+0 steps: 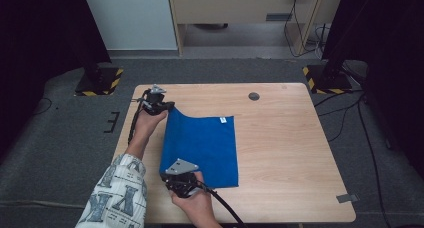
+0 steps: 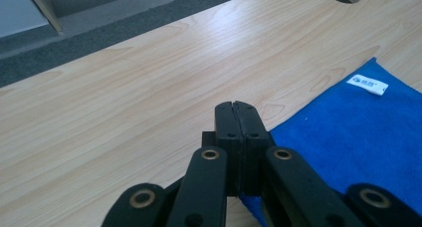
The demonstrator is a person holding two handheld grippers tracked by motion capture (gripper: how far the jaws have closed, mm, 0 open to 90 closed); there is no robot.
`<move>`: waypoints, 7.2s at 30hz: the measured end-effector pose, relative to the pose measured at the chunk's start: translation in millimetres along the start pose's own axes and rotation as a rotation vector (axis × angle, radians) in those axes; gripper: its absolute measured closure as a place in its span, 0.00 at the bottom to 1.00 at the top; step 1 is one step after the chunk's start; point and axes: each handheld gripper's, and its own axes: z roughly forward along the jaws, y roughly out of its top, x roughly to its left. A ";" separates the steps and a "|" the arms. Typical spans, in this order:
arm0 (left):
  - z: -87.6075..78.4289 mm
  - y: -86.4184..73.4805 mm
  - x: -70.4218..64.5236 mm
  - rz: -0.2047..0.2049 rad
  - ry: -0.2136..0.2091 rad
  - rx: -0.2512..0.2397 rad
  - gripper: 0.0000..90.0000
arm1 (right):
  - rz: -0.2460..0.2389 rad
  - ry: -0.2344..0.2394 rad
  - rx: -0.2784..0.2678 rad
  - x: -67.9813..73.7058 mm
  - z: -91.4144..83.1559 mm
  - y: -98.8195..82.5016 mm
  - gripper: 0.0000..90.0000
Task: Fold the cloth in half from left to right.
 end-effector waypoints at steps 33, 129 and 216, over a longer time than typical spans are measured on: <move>73.4 24.0 -89.4 0.071 -0.055 0.054 1.00 | 0.036 -0.105 0.034 -61.9 -85.5 -48.7 0.97; 120.8 42.0 -142.5 0.017 -0.122 0.034 0.99 | 0.140 -0.158 0.070 -105.9 -134.7 -79.6 0.95; 19.2 -10.4 -112.5 0.087 -0.074 -0.001 0.11 | 0.111 -0.308 0.074 -210.5 -103.6 -11.2 0.20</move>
